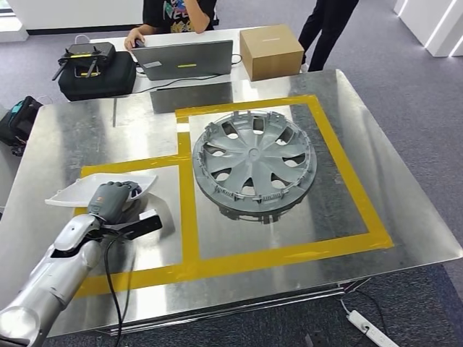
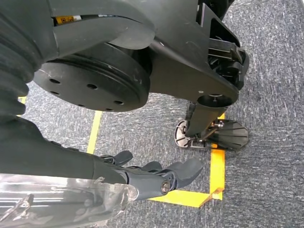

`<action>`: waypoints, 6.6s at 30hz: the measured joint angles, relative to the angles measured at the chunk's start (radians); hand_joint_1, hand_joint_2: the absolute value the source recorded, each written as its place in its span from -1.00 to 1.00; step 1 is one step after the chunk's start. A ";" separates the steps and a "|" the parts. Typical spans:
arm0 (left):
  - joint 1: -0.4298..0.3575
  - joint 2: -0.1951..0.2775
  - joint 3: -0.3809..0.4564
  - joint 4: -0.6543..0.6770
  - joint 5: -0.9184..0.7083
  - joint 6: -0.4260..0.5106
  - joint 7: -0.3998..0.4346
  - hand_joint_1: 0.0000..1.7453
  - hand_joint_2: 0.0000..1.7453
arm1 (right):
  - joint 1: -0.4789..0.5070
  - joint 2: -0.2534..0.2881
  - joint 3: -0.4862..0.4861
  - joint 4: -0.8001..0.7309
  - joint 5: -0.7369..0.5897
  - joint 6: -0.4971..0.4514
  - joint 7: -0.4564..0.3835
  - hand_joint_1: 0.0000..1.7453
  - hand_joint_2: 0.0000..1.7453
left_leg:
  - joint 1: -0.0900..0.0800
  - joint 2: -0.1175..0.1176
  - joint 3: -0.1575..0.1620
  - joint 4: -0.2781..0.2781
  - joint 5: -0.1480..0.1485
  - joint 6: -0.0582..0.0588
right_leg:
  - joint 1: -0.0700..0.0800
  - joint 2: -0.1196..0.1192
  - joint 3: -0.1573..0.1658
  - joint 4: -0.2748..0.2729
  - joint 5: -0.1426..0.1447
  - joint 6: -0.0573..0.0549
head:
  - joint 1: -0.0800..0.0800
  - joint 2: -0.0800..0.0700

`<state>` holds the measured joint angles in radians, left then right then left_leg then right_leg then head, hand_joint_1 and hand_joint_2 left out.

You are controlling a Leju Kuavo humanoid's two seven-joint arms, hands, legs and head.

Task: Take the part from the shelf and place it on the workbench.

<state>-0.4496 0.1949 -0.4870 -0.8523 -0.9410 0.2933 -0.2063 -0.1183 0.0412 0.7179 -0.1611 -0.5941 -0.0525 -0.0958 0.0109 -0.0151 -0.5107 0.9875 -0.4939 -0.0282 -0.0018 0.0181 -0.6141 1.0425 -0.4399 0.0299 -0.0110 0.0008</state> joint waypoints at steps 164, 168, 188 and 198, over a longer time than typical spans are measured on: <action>0.630 -0.260 0.369 -1.026 0.980 -0.144 -0.494 -1.00 -1.00 | 0.052 -0.062 0.035 0.012 -0.191 -0.088 -0.148 -1.00 -1.00 | -0.005 0.013 0.036 -0.034 -0.003 0.013 | 0.000 -0.016 -0.005 -0.050 0.053 0.021 | -0.003 0.000; 0.631 -0.262 0.381 -1.026 0.976 -0.147 -0.494 -1.00 -1.00 | 0.058 -0.061 0.035 0.013 -0.203 -0.081 -0.141 -1.00 -1.00 | -0.004 0.017 0.010 -0.035 0.021 0.045 | -0.004 -0.015 -0.056 0.073 -0.054 0.038 | 0.002 0.000; 0.635 -0.261 0.399 -1.026 0.966 -0.143 -0.494 -1.00 -1.00 | 0.052 -0.054 0.032 0.013 -0.228 -0.065 -0.147 -1.00 -1.00 | -0.003 0.015 -0.116 0.242 -0.067 -0.011 | 0.000 -0.022 0.041 -0.072 0.024 -0.016 | -0.004 0.000; 0.630 -0.261 0.400 -1.026 0.965 -0.146 -0.494 -1.00 -1.00 | 0.058 -0.053 0.032 0.014 -0.230 -0.064 -0.147 -1.00 -1.00 | 0.000 0.017 0.007 -0.023 0.019 0.043 | -0.007 -0.020 -0.053 0.036 -0.021 0.034 | -0.003 0.000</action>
<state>0.1805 -0.0664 -0.0866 -1.8782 0.0237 0.1472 -0.7005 -0.0603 -0.0119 0.7500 -0.1470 -0.8244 -0.1161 -0.2425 0.0104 0.0018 -0.5035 0.9642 -0.4752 0.0150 -0.0088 -0.0017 -0.6670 1.0789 -0.4604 0.0638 -0.0139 0.0008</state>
